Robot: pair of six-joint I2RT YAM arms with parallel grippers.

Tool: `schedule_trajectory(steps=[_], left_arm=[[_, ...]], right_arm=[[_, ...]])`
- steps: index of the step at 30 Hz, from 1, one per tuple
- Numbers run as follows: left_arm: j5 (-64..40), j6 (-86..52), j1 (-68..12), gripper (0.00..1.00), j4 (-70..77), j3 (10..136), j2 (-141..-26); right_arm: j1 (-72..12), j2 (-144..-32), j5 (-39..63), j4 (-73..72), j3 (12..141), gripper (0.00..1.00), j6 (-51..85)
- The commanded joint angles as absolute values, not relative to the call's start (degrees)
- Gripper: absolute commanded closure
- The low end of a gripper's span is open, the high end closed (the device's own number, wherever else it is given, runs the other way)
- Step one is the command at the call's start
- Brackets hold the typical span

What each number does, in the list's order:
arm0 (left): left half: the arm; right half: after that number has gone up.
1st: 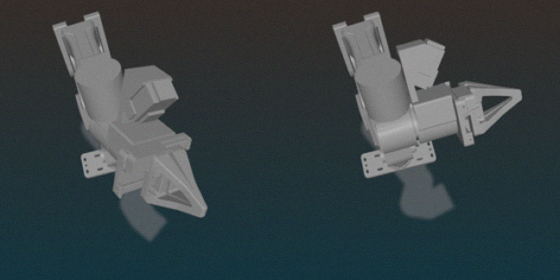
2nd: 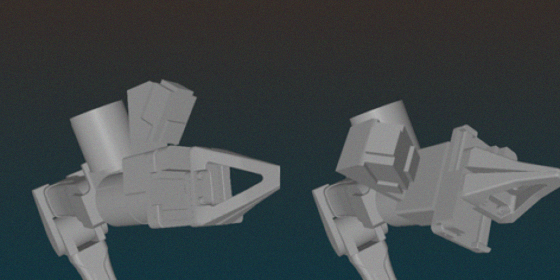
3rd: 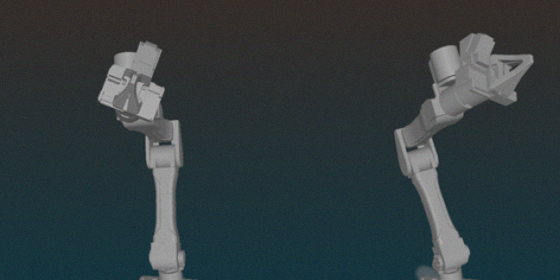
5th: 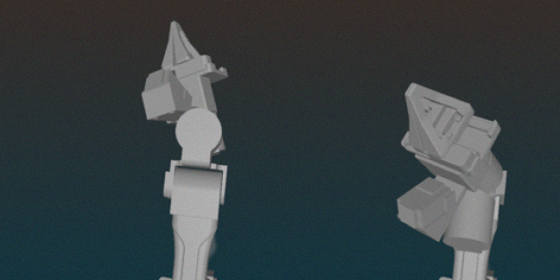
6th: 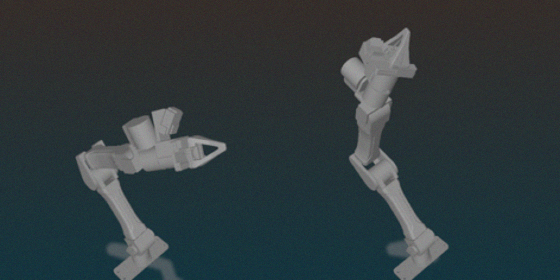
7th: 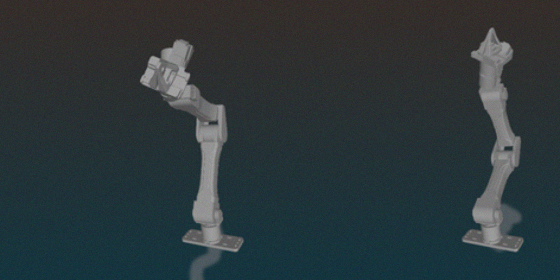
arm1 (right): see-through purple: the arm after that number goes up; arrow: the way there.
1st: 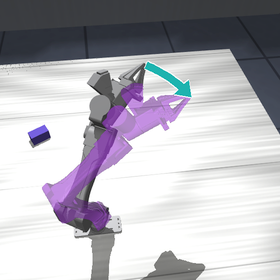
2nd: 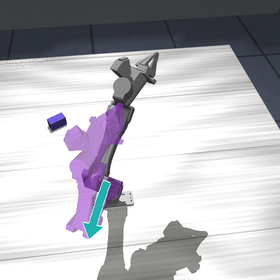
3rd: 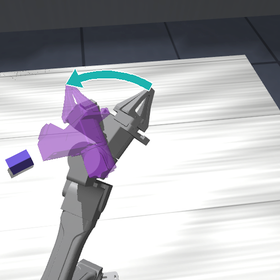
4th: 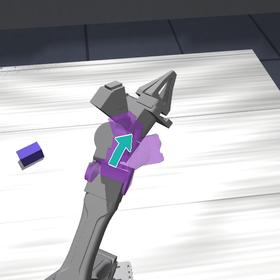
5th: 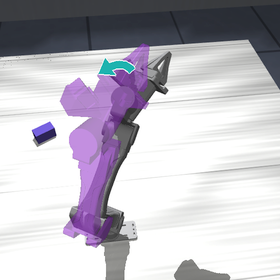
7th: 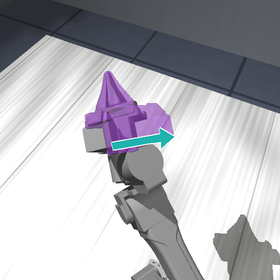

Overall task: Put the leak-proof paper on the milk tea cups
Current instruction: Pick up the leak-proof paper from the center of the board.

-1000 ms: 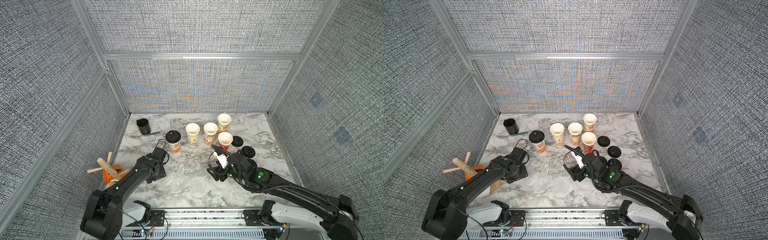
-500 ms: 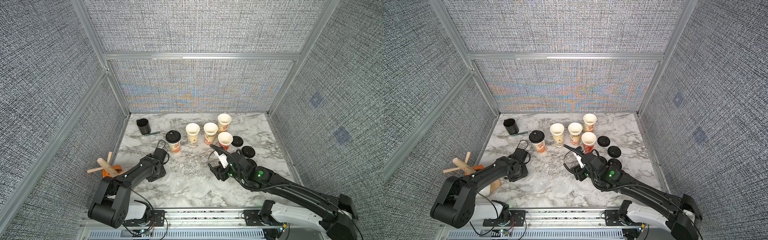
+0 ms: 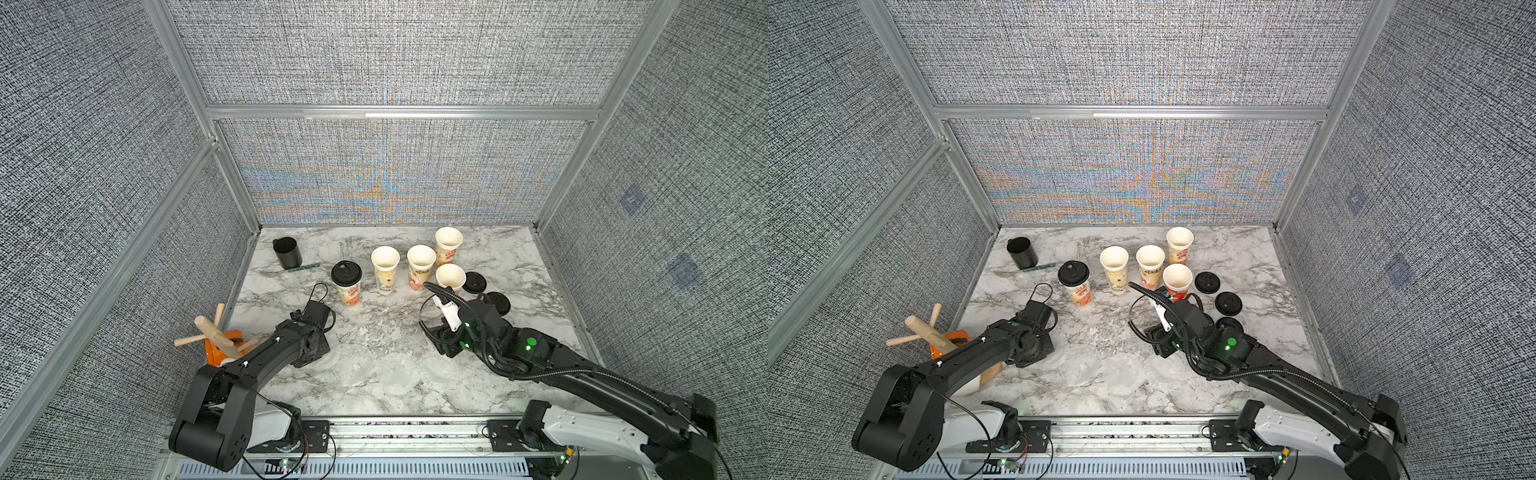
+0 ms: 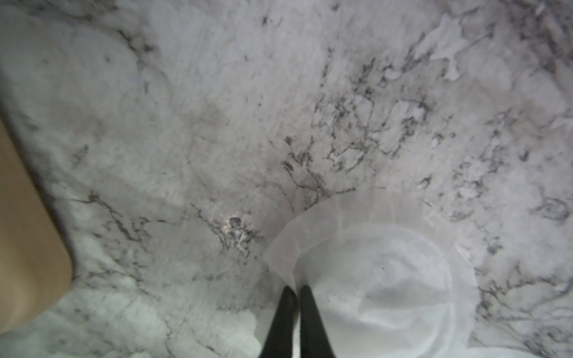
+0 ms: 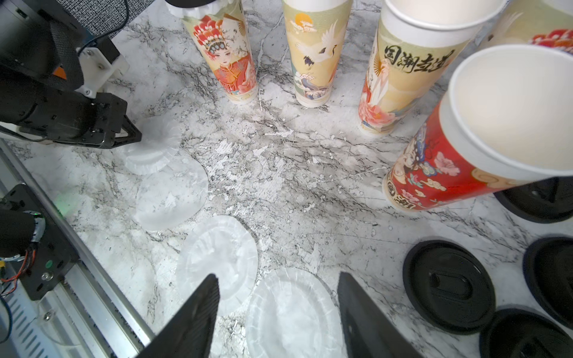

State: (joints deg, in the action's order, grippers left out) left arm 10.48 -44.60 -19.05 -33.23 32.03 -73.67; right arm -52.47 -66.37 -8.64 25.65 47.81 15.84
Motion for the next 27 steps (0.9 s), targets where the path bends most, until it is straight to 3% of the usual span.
schedule_trajectory(steps=[1,8,20,27], left_arm=[[8.66,-44.39,-18.90,1.00,-34.91,31.86,-73.69],[6.57,-44.23,-18.92,1.00,-41.50,39.02,-73.64],[8.73,-43.45,-18.96,1.00,-57.45,52.82,-59.26],[3.38,-34.21,-18.98,1.00,-56.67,64.19,-54.01]], right_arm=[[-52.36,-65.31,-10.41,28.25,48.12,0.36,15.82],[-51.65,-63.77,-11.70,28.66,47.81,0.36,16.44],[-48.89,-62.50,-11.62,28.11,50.06,0.36,16.71],[-44.76,-62.04,-11.75,27.60,50.65,0.36,18.39]])
